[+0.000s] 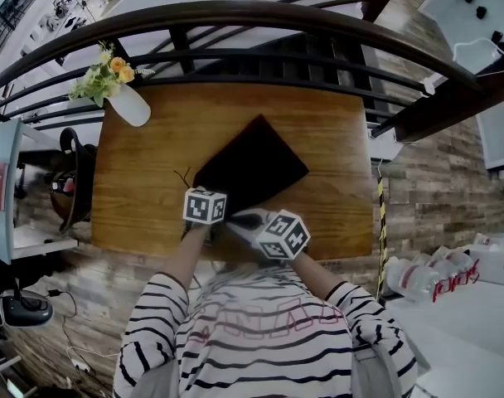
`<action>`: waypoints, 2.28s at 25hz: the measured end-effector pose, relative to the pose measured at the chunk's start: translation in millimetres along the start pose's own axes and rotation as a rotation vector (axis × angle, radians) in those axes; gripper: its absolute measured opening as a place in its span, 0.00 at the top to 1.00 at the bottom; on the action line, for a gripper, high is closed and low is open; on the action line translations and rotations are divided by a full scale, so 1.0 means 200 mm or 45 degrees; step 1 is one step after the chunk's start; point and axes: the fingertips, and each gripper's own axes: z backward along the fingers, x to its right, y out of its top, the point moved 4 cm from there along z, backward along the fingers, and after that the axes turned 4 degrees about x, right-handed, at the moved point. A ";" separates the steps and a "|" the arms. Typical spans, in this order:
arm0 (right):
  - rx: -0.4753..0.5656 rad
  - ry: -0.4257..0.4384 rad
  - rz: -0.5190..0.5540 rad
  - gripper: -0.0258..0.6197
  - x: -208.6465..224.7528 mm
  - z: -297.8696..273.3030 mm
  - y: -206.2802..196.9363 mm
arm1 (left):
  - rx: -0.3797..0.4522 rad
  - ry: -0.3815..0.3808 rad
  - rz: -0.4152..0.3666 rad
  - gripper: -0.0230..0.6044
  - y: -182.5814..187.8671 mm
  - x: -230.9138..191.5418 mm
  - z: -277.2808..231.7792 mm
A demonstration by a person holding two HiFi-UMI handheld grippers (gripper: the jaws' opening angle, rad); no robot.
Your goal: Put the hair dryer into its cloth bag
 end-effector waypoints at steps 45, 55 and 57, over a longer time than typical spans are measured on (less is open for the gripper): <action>0.016 -0.079 -0.101 0.94 -0.05 -0.04 -0.11 | 0.042 0.125 -0.373 0.55 -0.45 0.02 0.57; 0.041 -0.069 -0.122 0.94 -0.06 -0.03 -0.09 | -0.138 0.179 -0.627 0.69 -0.48 0.01 0.48; 0.043 -0.064 -0.120 0.94 -0.07 -0.03 -0.08 | -0.142 0.173 -0.653 0.71 -0.46 0.03 0.48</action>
